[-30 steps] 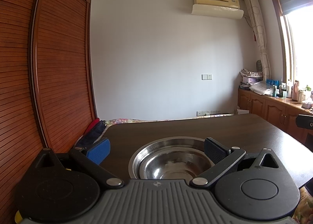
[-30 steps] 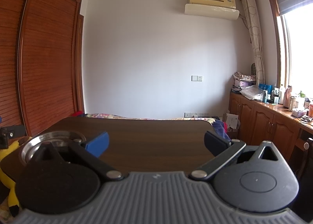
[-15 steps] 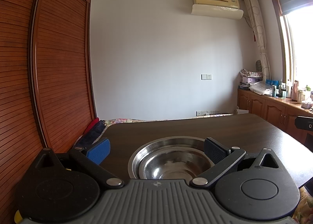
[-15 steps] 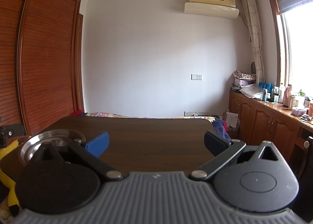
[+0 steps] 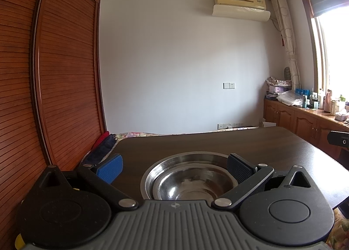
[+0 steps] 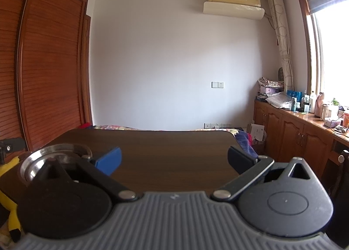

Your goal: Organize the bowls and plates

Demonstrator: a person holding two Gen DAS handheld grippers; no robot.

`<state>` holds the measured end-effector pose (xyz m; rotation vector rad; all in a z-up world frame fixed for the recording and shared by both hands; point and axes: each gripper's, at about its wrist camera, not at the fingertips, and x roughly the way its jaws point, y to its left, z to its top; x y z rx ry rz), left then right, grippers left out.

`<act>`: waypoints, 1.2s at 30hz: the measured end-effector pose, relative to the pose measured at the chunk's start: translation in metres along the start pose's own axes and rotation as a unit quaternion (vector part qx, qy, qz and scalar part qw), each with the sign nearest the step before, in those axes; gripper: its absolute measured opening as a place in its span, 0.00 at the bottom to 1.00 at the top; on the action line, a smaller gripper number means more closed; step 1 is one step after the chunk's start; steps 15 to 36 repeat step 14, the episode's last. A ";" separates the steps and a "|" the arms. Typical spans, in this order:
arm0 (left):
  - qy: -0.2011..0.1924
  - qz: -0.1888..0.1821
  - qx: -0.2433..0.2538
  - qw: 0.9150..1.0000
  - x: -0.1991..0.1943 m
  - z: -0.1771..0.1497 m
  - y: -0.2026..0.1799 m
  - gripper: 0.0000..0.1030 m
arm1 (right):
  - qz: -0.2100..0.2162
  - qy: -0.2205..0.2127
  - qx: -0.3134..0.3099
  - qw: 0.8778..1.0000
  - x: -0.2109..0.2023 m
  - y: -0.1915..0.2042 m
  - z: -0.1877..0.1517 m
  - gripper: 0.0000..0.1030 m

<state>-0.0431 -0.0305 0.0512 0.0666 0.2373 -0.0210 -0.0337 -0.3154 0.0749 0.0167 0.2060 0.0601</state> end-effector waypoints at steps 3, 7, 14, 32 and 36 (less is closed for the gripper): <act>0.000 0.000 0.000 1.000 0.001 0.000 0.001 1.00 | 0.001 0.000 0.000 1.000 0.000 -0.001 0.000 1.00; 0.000 0.000 0.000 1.000 0.001 0.000 0.001 1.00 | 0.001 0.000 0.000 1.000 0.000 -0.001 0.000 1.00; 0.000 0.000 0.000 1.000 0.001 0.000 0.000 1.00 | 0.002 0.001 0.000 1.000 0.000 0.001 -0.001 1.00; 0.000 0.000 0.000 1.000 0.001 0.000 0.000 1.00 | 0.002 0.001 0.000 1.000 0.000 0.001 -0.001 1.00; 0.000 0.000 0.000 1.000 0.001 0.000 0.000 1.00 | 0.002 0.001 0.000 1.000 0.000 0.001 -0.001 1.00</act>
